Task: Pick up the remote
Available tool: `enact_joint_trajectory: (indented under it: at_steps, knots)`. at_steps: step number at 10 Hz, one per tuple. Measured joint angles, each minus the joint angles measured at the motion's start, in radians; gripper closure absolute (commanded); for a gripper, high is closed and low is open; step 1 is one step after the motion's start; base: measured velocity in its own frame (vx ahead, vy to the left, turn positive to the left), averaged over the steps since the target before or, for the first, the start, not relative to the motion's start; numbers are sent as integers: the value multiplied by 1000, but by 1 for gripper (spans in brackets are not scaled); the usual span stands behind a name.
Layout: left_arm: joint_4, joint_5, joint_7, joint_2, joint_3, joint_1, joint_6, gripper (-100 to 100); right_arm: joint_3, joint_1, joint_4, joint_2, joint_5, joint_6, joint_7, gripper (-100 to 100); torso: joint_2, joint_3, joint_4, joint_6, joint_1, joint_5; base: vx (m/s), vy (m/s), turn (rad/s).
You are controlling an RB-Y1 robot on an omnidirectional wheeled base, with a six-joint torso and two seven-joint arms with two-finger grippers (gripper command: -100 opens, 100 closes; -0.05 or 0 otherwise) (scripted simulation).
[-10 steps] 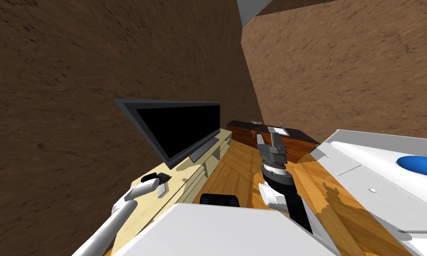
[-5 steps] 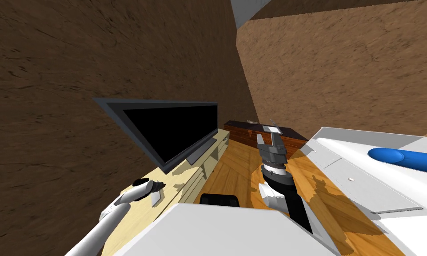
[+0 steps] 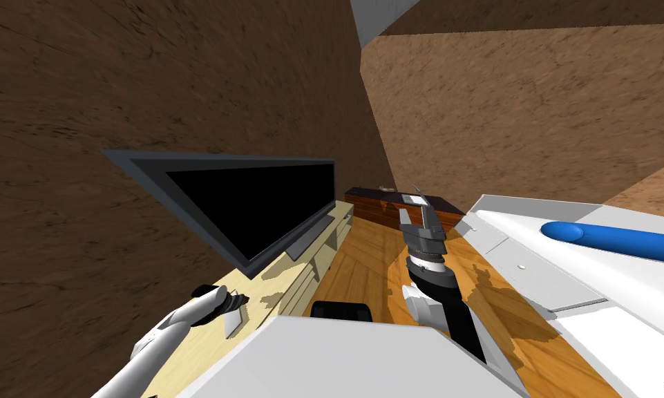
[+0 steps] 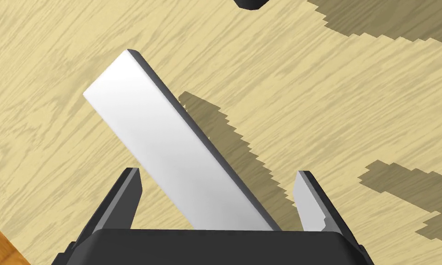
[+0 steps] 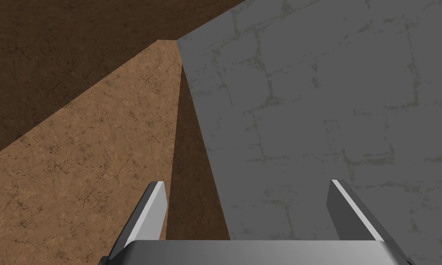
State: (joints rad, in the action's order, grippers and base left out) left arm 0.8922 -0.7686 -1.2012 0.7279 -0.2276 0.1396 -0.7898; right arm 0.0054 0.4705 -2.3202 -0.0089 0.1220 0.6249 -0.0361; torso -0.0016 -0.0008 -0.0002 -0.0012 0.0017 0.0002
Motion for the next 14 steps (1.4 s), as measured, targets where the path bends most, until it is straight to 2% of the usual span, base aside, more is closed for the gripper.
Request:
enact_joint_trajectory:
  at_steps: [3,5,7,10,14]
  knots:
    - [-81,-39,-22,16,-10,-23,-25,-100,0,0,0,0,0,0,0,0,0,0,0,0,0,0,20,17,-58]
    - [-123,-66,-58,29,-21,-21,-57,-100,0,0,0,0,0,0,0,0,0,0,0,0,1,0,28,29,-69]
    - [-176,-87,-65,37,-27,-31,-68,-100,0,0,0,0,0,0,0,0,0,0,0,0,-1,0,21,12,-52]
    - [-248,-131,-101,56,-45,-35,-104,-100,0,0,0,0,0,0,0,0,-1,0,0,0,0,0,31,25,-59]
    - [-391,-199,-142,76,-70,-58,-148,-100,0,0,0,0,0,0,0,0,-2,-1,0,0,2,1,42,46,-80]
